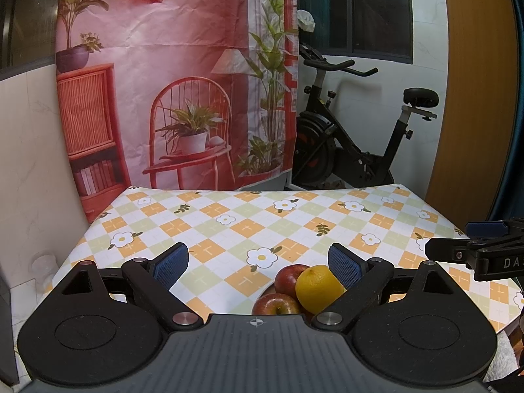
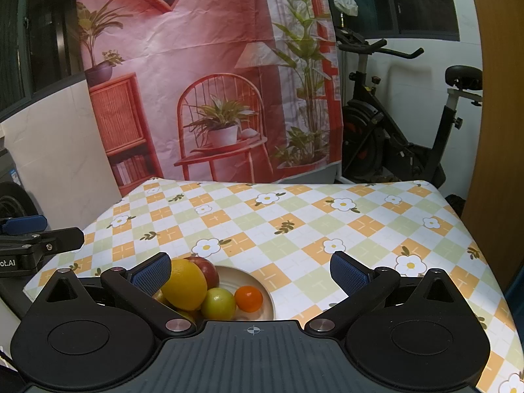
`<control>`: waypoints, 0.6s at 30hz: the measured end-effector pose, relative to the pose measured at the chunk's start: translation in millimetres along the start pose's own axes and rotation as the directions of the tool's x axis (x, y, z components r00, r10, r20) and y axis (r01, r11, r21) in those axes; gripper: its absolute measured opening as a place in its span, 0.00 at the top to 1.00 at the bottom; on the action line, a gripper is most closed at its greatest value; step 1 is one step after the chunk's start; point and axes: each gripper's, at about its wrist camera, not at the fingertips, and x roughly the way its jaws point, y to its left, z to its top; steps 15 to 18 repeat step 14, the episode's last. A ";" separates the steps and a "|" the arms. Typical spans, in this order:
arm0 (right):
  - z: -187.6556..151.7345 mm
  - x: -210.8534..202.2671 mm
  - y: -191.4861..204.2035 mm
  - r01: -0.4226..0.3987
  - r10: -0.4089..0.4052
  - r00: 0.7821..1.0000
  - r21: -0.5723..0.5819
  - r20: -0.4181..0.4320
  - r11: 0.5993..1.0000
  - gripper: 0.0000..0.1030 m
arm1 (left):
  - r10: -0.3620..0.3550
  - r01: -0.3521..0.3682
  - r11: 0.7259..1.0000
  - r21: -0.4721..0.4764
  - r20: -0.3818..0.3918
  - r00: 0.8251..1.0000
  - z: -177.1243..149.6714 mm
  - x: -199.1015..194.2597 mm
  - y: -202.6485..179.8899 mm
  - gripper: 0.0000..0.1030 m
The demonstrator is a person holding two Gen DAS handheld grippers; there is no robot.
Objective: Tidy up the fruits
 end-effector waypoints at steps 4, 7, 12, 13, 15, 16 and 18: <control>-0.2 0.2 0.1 0.000 0.000 1.000 0.000 0.000 1.000 0.00 | 0.000 0.000 1.000 0.000 0.000 1.000 -0.1 0.0 -0.2 0.09; -0.3 0.2 0.2 0.000 0.000 1.000 0.000 0.000 1.000 0.00 | 0.000 0.000 1.000 -0.001 0.000 1.000 0.0 0.1 0.1 0.09; -0.3 0.0 0.2 0.000 0.000 1.000 0.001 0.000 1.000 0.00 | -0.001 0.001 1.000 -0.002 -0.001 1.000 -0.2 0.2 0.0 0.09; -0.4 0.3 0.2 0.000 0.000 1.000 0.000 0.000 1.000 0.00 | -0.001 0.001 1.000 -0.002 -0.001 1.000 -0.2 0.2 0.0 0.09; -0.4 0.2 0.2 0.000 0.000 1.000 0.000 0.000 1.000 0.00 | 0.000 0.000 1.000 -0.002 -0.002 1.000 -0.3 0.3 -0.1 0.09; -0.4 0.2 0.2 0.000 0.000 1.000 0.000 0.000 1.000 0.00 | 0.000 0.000 1.000 -0.002 -0.002 1.000 -0.3 0.3 -0.1 0.09; -0.4 0.2 0.2 0.000 0.000 1.000 0.000 0.000 1.000 0.00 | 0.000 0.000 1.000 -0.002 -0.002 1.000 -0.3 0.3 -0.1 0.09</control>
